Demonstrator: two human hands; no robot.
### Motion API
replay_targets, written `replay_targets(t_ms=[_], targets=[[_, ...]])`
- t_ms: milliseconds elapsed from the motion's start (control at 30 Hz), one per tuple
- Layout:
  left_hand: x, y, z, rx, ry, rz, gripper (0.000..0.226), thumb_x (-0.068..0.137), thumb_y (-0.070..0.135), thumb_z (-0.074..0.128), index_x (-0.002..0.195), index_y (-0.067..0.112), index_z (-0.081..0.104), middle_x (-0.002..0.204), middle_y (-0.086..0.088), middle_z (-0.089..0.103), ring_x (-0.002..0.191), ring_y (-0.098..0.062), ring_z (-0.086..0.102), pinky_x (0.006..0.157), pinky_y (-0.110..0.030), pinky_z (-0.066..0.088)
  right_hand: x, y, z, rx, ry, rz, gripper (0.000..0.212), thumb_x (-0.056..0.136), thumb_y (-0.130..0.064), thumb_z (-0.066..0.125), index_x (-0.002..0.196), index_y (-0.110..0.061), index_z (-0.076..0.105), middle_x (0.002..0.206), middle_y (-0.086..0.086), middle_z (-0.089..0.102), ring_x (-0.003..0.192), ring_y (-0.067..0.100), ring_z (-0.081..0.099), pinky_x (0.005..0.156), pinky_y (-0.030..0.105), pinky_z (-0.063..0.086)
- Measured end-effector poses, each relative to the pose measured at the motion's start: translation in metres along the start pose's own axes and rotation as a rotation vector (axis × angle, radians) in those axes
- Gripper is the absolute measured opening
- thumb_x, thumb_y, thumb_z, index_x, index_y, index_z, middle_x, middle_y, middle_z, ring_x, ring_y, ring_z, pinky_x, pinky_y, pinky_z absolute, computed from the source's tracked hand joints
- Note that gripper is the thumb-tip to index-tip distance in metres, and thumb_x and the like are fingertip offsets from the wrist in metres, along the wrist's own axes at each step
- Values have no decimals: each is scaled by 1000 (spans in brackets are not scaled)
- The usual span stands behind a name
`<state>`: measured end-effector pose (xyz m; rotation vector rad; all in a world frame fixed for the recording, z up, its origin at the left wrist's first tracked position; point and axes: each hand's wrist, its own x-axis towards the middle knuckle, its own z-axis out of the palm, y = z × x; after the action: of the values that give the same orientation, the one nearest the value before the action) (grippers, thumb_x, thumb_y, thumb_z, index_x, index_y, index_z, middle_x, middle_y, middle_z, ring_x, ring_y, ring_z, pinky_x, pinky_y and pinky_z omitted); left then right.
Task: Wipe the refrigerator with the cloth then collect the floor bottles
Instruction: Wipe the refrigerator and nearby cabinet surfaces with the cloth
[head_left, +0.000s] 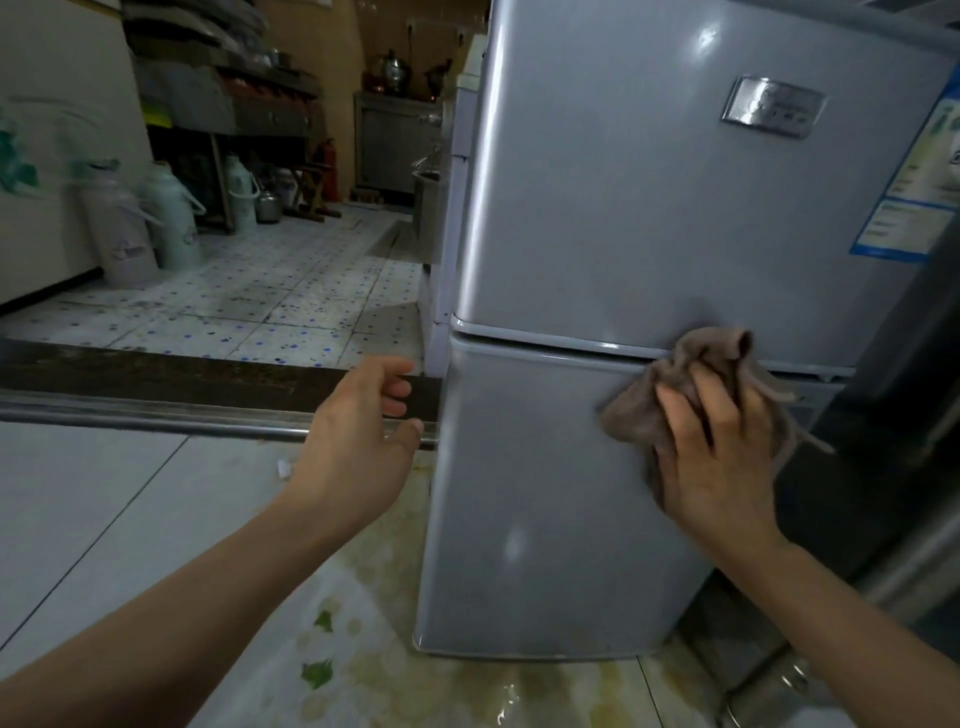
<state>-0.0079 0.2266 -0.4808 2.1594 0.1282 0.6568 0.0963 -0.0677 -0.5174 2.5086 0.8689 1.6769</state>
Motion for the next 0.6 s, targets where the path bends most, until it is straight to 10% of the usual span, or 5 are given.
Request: replay_targets(t_ms=[267, 600], targets=[[0, 9, 14, 38, -23, 13, 51, 81, 5, 63, 126, 22, 46, 112, 6, 55, 88, 3, 53, 72, -9, 38, 65, -110, 15, 86, 148, 19, 58, 78, -22, 64, 133, -25, 46, 130, 4, 35, 115, 34, 38, 96, 50, 32], [4, 24, 41, 39, 115, -14, 41, 82, 13, 63, 117, 22, 43, 107, 1, 56, 90, -15, 55, 76, -28, 40, 7, 16, -4, 9, 80, 93, 37, 91, -28, 52, 126, -16, 44, 130, 12, 32, 117, 39, 37, 97, 54, 35]])
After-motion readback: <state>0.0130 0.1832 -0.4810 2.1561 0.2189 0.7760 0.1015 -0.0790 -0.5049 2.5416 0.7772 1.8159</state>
